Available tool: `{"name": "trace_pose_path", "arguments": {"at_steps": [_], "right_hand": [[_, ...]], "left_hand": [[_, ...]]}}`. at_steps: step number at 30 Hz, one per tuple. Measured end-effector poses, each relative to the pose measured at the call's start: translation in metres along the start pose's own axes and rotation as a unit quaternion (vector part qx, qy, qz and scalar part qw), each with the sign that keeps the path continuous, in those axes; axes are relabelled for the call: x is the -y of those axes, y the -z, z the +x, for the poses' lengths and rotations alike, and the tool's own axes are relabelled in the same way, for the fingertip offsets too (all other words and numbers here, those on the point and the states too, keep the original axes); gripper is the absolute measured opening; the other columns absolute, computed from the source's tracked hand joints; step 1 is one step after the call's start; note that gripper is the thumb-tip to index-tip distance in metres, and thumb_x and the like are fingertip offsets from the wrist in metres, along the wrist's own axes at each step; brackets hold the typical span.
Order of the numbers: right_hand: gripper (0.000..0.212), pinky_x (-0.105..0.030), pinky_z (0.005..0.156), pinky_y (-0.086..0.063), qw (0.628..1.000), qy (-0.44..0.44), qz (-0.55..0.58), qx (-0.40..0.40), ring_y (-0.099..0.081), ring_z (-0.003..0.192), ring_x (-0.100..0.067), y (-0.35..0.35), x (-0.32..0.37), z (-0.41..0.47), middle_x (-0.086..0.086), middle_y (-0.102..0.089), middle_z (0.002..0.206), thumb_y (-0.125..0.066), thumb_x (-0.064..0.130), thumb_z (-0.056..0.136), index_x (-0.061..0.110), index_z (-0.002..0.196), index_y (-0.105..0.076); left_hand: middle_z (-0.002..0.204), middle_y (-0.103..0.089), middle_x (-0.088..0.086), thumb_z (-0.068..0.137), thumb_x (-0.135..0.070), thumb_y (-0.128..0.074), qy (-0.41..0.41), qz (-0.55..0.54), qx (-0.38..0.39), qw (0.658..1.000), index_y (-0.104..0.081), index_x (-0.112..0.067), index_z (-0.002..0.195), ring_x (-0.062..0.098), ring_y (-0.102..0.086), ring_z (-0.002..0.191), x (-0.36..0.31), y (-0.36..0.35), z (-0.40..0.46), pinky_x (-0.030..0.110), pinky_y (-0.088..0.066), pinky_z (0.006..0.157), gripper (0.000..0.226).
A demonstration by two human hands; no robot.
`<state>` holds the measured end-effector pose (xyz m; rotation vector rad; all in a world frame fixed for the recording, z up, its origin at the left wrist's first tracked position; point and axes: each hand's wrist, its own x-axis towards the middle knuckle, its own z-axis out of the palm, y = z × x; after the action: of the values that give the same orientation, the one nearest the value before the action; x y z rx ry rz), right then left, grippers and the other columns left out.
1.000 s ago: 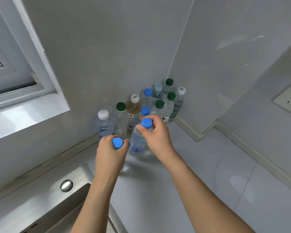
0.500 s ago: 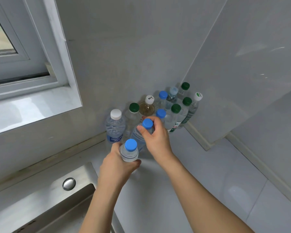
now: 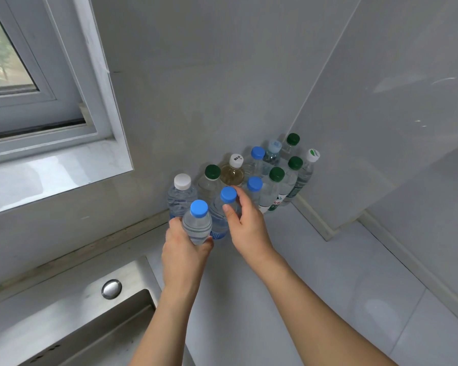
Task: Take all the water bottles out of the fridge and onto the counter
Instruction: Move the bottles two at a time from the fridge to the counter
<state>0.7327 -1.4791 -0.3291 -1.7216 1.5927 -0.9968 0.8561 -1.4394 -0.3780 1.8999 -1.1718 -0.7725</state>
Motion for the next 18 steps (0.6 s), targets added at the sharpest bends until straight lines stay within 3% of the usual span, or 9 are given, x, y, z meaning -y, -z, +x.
{"name": "trace_pose_path", "arguments": {"at_steps": [3, 6, 10, 13, 15, 18], "right_hand": [[0.050, -0.012, 0.094, -0.034, 0.999, 0.016, -0.041, -0.003, -0.051, 0.119, -0.021, -0.001, -0.003, -0.008, -0.003, -0.052, 0.139, -0.050, 0.017, 0.098, 0.019, 0.146, -0.035], [0.051, -0.003, 0.102, -0.023, 0.997, 0.060, -0.052, -0.014, -0.037, 0.135, -0.007, 0.003, -0.003, -0.015, 0.000, -0.039, 0.150, -0.046, 0.011, 0.099, 0.015, 0.148, -0.031], [0.052, -0.002, 0.106, -0.017, 0.995, 0.085, -0.044, -0.013, -0.021, 0.133, 0.013, 0.007, -0.001, -0.018, 0.004, -0.035, 0.151, -0.049, 0.009, 0.097, 0.011, 0.147, -0.033], [0.052, -0.005, 0.108, -0.018, 0.995, 0.084, -0.035, -0.031, -0.022, 0.135, 0.011, 0.009, -0.004, -0.030, 0.009, -0.033, 0.149, -0.051, 0.010, 0.096, 0.011, 0.146, -0.034], [0.052, -0.006, 0.109, -0.019, 0.995, 0.077, -0.036, -0.061, -0.024, 0.135, 0.010, 0.011, -0.012, -0.043, 0.011, -0.033, 0.146, -0.053, 0.011, 0.095, 0.010, 0.144, -0.037], [0.052, -0.010, 0.110, -0.021, 0.994, 0.048, -0.049, -0.091, -0.026, 0.136, 0.007, 0.012, -0.030, -0.066, 0.011, -0.034, 0.146, -0.053, 0.013, 0.094, 0.011, 0.144, -0.038]], "left_hand": [[0.107, -0.059, 0.000, 0.071, -0.031, -0.080, -0.007, -0.012, -0.017, 1.000, -0.041, -0.026, 0.110, 0.027, -0.061, 0.096, 0.002, -0.005, 0.000, 0.041, -0.052, 0.077, 0.056], [0.110, -0.058, -0.001, 0.072, -0.030, -0.080, -0.014, -0.029, -0.034, 0.999, -0.042, -0.025, 0.114, 0.026, -0.061, 0.098, 0.000, -0.009, -0.004, 0.040, -0.051, 0.080, 0.057], [0.118, -0.056, 0.002, 0.075, -0.031, -0.079, -0.017, -0.038, -0.054, 0.998, -0.045, -0.019, 0.123, 0.026, -0.059, 0.105, 0.003, -0.014, -0.011, 0.041, -0.051, 0.083, 0.061], [0.129, -0.051, 0.006, 0.077, -0.028, -0.079, -0.008, -0.072, -0.067, 0.995, -0.042, -0.013, 0.133, 0.025, -0.053, 0.117, 0.009, -0.021, -0.018, 0.041, -0.049, 0.093, 0.069], [0.143, -0.040, 0.009, 0.081, -0.024, -0.077, 0.001, -0.108, -0.073, 0.991, -0.032, -0.011, 0.143, 0.023, -0.041, 0.132, 0.013, -0.028, -0.027, 0.038, -0.041, 0.106, 0.077], [0.155, -0.023, 0.007, 0.088, -0.025, -0.069, 0.003, -0.111, -0.098, 0.989, -0.019, -0.013, 0.150, 0.021, -0.024, 0.143, 0.022, -0.041, -0.048, 0.039, -0.030, 0.115, 0.080]]}}
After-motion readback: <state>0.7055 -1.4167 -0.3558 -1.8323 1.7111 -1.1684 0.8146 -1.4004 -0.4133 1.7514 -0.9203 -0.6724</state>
